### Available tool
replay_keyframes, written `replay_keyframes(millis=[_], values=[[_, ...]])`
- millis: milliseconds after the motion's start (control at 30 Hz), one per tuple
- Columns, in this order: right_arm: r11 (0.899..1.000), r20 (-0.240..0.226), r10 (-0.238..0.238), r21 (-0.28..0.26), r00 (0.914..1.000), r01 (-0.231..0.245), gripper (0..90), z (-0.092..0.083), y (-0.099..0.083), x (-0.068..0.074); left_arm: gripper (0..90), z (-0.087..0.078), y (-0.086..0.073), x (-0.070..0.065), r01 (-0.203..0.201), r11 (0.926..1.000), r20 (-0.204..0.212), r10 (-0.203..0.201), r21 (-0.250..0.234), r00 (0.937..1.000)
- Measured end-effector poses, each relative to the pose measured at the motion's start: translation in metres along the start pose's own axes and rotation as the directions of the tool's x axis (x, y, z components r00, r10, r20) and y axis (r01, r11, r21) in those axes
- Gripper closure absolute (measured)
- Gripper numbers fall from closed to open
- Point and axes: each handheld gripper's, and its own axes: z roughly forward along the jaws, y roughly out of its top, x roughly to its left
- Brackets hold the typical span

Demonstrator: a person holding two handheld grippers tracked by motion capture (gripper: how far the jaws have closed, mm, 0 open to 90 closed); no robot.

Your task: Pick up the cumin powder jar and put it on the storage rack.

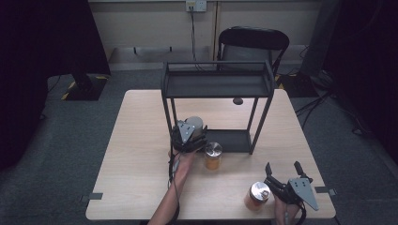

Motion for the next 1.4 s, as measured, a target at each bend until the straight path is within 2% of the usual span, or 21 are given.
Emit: replay_keyframes(millis=[300,800,867,1000,1100,1233,1300,1400], values=[[1.0,-0.001,0.0,0.0,1.0,0.0,1.8,0.0,0.0,0.0,24.6,0.0,0.004,0.0,-0.002,0.9998,-0.001,0.002,-0.018,1.0],[1.0,0.0,-0.001,0.001,1.0,0.001,1.8,0.0,0.0,0.0,21.9,-0.002,0.009,0.0,-0.014,0.9998,0.0,0.014,-0.017,0.9999],[1.0,-0.001,-0.002,0.001,1.0,0.002,1.8,0.0,0.0,0.0,21.7,-0.002,0.008,0.0,-0.004,0.9996,0.005,0.005,-0.028,1.0],[1.0,-0.001,-0.001,0.001,1.0,0.001,1.8,0.0,0.0,0.0,21.4,-0.003,0.011,0.001,-0.018,0.9994,0.006,0.018,-0.031,0.9998],[1.0,-0.001,-0.001,0.001,1.0,0.001,1.8,0.0,0.0,0.0,22.1,-0.005,0.011,0.002,-0.009,0.9992,0.015,0.01,-0.038,0.9998],[1.0,0.0,-0.001,0.0,1.0,0.001,1.8,0.0,0.0,0.0,22.2,-0.005,0.012,0.001,-0.025,0.9988,0.008,0.026,-0.042,0.9996],[1.0,0.0,-0.002,0.001,1.0,0.002,1.8,0.0,0.0,0.0,21.7,-0.006,0.012,-0.001,-0.049,0.9977,0.001,0.049,-0.047,0.9988],[1.0,0.0,-0.001,0.001,1.0,0.001,1.8,0.0,0.0,0.0,21.7,-0.007,0.013,0.001,-0.04,0.9977,0.009,0.041,-0.055,0.9991]])
